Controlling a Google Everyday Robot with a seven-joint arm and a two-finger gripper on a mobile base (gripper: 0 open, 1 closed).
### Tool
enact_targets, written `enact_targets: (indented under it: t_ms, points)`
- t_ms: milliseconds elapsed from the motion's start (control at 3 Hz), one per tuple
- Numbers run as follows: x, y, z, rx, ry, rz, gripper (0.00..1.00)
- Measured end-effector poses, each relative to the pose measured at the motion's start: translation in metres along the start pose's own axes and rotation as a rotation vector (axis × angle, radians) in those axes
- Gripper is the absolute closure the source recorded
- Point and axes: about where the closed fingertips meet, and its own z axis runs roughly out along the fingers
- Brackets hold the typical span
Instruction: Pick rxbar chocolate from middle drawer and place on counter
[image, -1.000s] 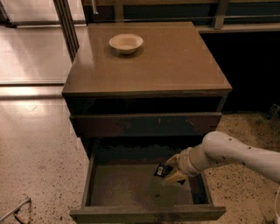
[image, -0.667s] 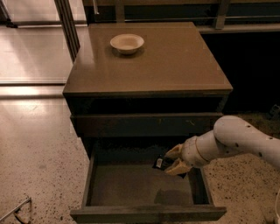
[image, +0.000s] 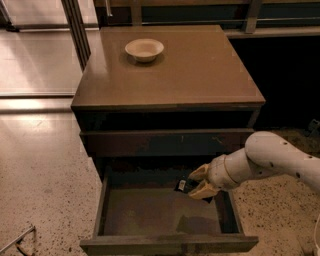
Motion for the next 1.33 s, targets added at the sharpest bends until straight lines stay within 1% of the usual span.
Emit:
enact_targets:
  t_ms: [333, 667, 1000, 1333]
  points:
    - [-0.028, -0.007, -0.028, -0.008, -0.067, 0.050, 1.00]
    - [-0.076, -0.014, -0.076, 0.007, -0.110, 0.058, 1.00]
    - [-0.129, -0.021, -0.142, 0.074, -0.114, 0.022, 1.00]
    - [-0.194, -0.026, -0.218, 0.163, -0.110, -0.055, 1.00]
